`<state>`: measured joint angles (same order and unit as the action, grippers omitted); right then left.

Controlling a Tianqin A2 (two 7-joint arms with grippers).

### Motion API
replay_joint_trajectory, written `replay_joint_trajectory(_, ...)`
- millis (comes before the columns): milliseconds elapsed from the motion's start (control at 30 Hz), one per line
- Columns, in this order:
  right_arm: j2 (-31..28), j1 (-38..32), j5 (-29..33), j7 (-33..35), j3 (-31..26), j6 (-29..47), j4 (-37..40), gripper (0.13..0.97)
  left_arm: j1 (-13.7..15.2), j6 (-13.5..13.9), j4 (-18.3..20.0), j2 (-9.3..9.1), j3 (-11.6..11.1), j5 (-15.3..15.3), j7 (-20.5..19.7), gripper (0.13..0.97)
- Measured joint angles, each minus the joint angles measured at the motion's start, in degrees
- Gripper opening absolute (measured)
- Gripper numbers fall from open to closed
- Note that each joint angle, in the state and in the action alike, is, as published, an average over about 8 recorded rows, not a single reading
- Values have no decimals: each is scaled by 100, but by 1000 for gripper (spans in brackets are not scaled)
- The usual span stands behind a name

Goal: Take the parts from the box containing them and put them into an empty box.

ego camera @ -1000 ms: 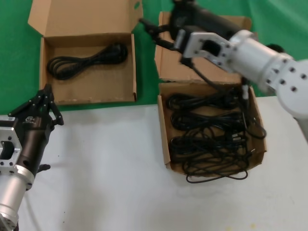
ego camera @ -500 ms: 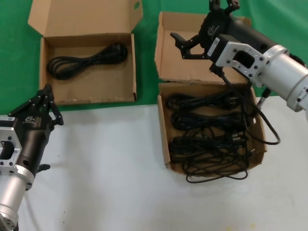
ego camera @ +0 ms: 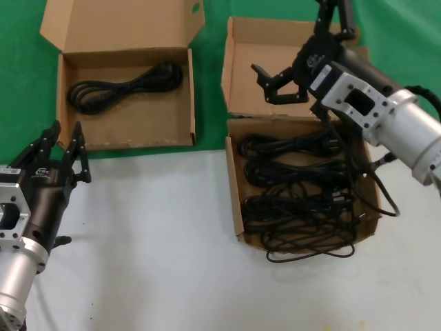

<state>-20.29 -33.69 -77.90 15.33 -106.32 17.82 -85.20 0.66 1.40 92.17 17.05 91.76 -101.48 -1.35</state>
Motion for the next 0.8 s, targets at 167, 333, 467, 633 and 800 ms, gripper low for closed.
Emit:
replay_joint_trajectory(167,24,256,-190,-116,111,-134,-50,962,-5,-11,-4,1,-1,-13,10,251)
replay_joint_trajectory(333,48,519,-387,-234,225,-273,-100,966,-10,-22,-8,2,-1,-25,21,338)
replay_joint_trajectory(467,67,725,-543,-329,315,-383,-140,966,-14,-30,-11,3,-2,-35,30,399)
replay_joint_trajectory(633,90,980,-734,-446,426,-518,-188,966,-19,-41,-15,4,-3,-48,41,526)
replay_joint_trajectory(800,114,1243,-929,-565,540,-656,-239,966,-24,-51,-18,5,-3,-61,51,626)
